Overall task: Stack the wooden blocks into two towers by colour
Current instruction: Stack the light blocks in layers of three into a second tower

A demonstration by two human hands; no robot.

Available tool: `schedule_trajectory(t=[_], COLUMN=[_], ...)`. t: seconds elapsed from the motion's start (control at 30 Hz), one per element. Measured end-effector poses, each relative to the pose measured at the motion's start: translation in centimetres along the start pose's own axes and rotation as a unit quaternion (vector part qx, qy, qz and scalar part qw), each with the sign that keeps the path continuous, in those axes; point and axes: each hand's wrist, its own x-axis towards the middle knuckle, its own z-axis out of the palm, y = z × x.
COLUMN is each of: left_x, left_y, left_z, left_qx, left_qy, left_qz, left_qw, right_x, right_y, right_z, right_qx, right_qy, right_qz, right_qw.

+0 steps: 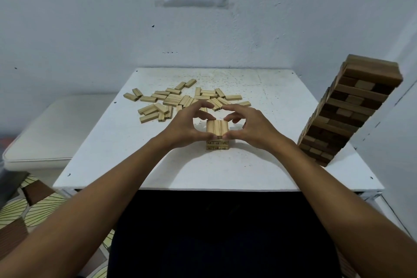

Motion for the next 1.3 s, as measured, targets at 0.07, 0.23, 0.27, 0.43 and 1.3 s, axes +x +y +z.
schedule_trajectory(t=[0.07, 0.23, 0.27, 0.43, 1.3], left_x=[0.0, -0.1, -0.1, -0.1, -0.1], left_y=[0.0, -0.1, -0.1, -0.2, -1.1], left_z=[0.0, 0.1, 0.2, 0.1, -0.8], left_qx=[-0.002, -0.005, -0.005, 0.000, -0.011], left_qy=[-0.001, -0.009, -0.010, -0.011, 0.054], left_qz=[0.002, -0.005, -0.005, -0.005, 0.007], left_qw=[1.000, 1.000, 1.000, 1.000, 0.998], right_x=[0.0, 0.0, 0.0, -0.1, 0.9], right_y=[0.1, 0.2, 0.3, 0.3, 0.4], right_z=[0.0, 0.2, 0.2, 0.2, 0.2], right_qx=[0.002, 0.005, 0.005, 0.007, 0.025], right_qy=[-0.001, 0.002, 0.003, 0.004, 0.107], right_qz=[0.000, -0.003, -0.004, -0.007, 0.000], right_qw=[1.000, 1.000, 1.000, 1.000, 0.994])
